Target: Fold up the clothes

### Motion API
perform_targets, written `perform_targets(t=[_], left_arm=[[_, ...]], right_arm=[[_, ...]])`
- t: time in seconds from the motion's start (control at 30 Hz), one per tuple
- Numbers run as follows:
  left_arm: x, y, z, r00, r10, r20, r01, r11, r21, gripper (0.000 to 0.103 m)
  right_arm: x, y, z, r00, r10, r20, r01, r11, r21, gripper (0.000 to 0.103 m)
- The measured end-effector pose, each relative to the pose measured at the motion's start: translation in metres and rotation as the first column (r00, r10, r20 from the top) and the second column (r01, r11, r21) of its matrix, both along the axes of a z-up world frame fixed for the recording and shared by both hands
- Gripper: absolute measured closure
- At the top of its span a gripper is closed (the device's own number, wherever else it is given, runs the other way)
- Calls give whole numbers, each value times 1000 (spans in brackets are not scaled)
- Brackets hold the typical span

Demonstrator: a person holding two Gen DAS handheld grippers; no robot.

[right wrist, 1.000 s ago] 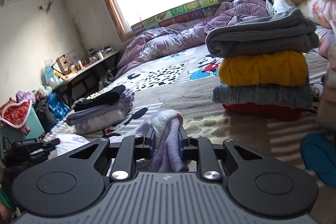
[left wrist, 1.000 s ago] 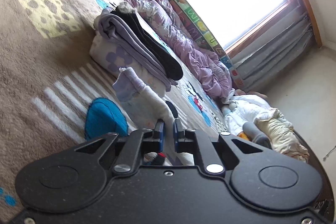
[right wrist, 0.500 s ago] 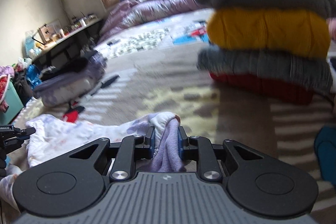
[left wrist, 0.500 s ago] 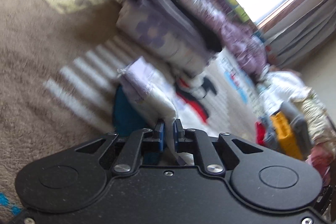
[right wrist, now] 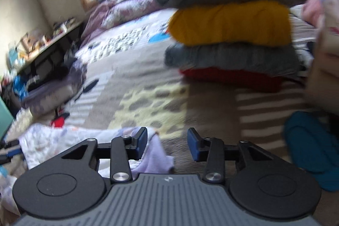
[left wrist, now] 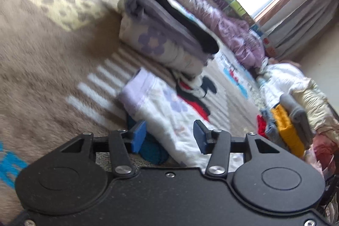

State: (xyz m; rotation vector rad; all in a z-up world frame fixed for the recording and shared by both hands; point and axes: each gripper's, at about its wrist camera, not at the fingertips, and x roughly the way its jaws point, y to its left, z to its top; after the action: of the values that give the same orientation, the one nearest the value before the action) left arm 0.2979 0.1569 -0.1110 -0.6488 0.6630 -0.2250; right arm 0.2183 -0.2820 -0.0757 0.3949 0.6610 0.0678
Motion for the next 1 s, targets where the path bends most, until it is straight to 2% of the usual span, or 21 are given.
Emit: perform_targets(t=[0.23,0.37,0.5,0.63,0.7,0.73,0.8,0.87,1.0], left_arm=[[-39,12,20,993,3,122,-6,1000,27,49],[-70,18,29,983,9,181,-20,998,59,49],[-107,26,40,966,4,260,-36,992,119,49],[-140,29,42,956,-61,288,-11,970,242,49],[-157,25,40,953,-117,281,17,942,335,48],[-165,20,37,950,-151,271,34,919,393,48],[-179,11,31,946,-213,245,69,869,489,48],[-187,1,22,942,-265,205,111,823,556,48],[-187,-23,1,933,-347,97,195,713,674,48]], right_arm=[[-61,-19,2,997,-60,48,55,994,100,59],[-100,-13,-8,992,-89,92,70,980,187,51],[-127,-8,-26,986,-119,112,82,954,290,49],[-141,-4,-47,987,-133,90,94,933,347,49],[-144,-3,-52,986,-143,89,101,925,367,49],[-146,-2,-52,986,-139,95,96,929,357,49],[-148,-2,-53,985,-136,103,91,929,360,42],[-150,-4,-55,984,-141,109,89,919,383,41],[-152,-6,-59,983,-149,109,91,904,418,41]])
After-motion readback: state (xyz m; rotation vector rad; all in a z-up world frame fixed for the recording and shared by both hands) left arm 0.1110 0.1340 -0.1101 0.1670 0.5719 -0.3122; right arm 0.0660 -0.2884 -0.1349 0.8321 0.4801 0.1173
